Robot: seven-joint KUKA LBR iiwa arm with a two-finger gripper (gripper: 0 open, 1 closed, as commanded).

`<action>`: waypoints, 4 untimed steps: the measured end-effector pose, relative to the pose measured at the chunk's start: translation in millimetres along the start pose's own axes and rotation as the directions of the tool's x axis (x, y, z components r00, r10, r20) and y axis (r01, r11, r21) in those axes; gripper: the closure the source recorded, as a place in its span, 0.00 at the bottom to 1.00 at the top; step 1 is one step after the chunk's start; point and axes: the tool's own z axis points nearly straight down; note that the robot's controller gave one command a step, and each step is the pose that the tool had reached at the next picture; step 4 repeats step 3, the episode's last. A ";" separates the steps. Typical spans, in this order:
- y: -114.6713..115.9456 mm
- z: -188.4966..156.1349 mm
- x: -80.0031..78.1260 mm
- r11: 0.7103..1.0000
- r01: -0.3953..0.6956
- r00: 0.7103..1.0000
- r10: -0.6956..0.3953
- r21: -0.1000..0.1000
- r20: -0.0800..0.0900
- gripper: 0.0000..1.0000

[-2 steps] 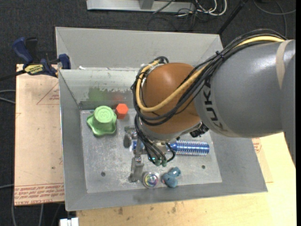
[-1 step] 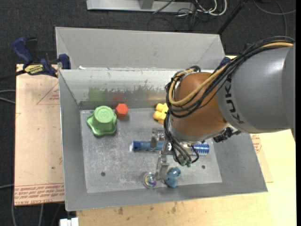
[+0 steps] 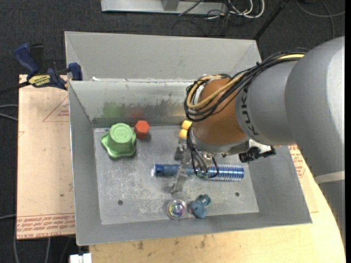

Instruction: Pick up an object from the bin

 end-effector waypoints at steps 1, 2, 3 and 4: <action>0.9 -1.9 -0.4 1.000 -0.001 1.000 0.001 -0.002 0.001 1.00; 9.4 -97.0 4.7 1.000 0.031 0.999 -0.031 -0.004 0.009 1.00; 18.9 -234.8 4.3 0.998 0.056 0.998 -0.056 -0.005 0.010 1.00; 18.9 -234.8 4.3 0.998 0.056 0.998 -0.056 -0.005 0.010 1.00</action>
Offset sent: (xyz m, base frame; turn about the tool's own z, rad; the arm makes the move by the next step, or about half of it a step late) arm 0.0000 0.0000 0.0000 0.0000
